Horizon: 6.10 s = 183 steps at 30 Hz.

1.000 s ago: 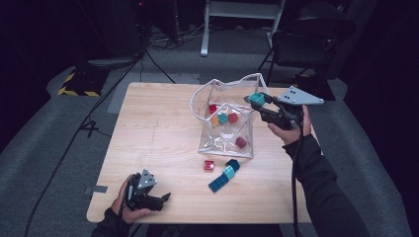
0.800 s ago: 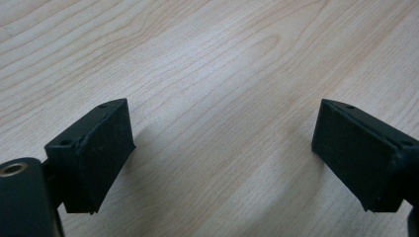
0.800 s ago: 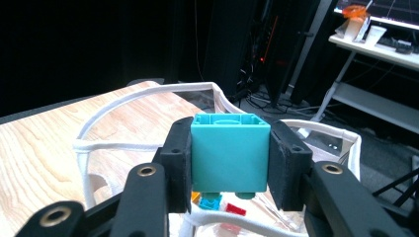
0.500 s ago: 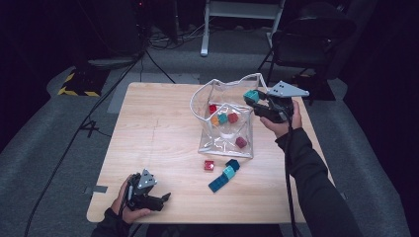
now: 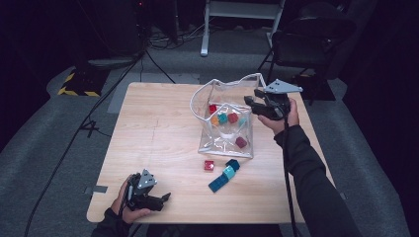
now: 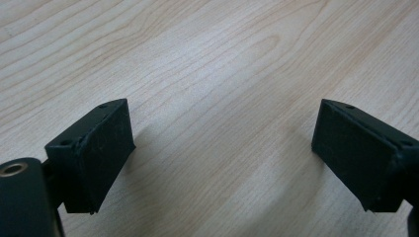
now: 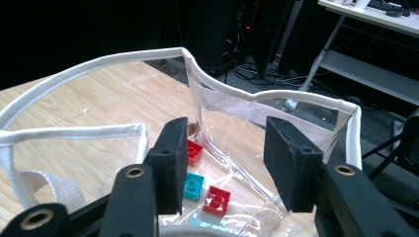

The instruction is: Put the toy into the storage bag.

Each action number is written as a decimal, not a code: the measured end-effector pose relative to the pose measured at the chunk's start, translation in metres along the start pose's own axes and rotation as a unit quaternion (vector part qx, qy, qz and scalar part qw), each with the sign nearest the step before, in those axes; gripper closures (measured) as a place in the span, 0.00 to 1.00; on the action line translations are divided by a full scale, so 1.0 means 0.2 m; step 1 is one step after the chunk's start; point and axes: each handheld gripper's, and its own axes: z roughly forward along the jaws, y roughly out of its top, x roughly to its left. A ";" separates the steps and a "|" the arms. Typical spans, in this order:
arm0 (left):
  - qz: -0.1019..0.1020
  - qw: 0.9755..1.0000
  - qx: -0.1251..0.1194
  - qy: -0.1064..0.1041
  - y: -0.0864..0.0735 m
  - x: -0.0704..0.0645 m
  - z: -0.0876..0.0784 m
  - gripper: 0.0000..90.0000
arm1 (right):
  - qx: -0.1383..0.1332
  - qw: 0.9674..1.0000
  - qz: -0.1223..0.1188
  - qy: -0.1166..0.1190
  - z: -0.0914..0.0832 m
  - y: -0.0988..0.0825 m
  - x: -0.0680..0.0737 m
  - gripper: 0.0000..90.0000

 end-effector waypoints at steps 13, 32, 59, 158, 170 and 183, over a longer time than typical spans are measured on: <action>0.002 1.000 0.001 0.001 0.00 0.00 0.00 0.10 | -0.030 1.000 -0.005 0.002 -0.15 0.00 0.00 0.53; 0.001 1.000 0.001 0.001 0.00 0.00 0.00 0.10 | -0.062 0.997 -0.034 0.008 -0.44 -0.19 0.02 0.52; 0.001 1.000 0.001 0.002 0.00 0.00 0.00 0.10 | 0.023 0.993 -0.060 0.098 -0.27 -0.66 0.32 0.51; 0.002 1.000 0.001 0.001 0.00 0.00 0.00 0.10 | -0.026 0.995 -0.020 0.092 -0.47 -0.47 0.14 0.66; 0.002 1.000 0.001 0.001 0.00 0.00 0.00 0.10 | -0.054 0.995 -0.024 0.077 -0.49 -0.26 0.09 0.66; 0.002 1.000 0.001 0.001 0.00 0.00 0.00 0.10 | -0.067 0.996 -0.023 0.058 -0.44 -0.09 0.07 0.66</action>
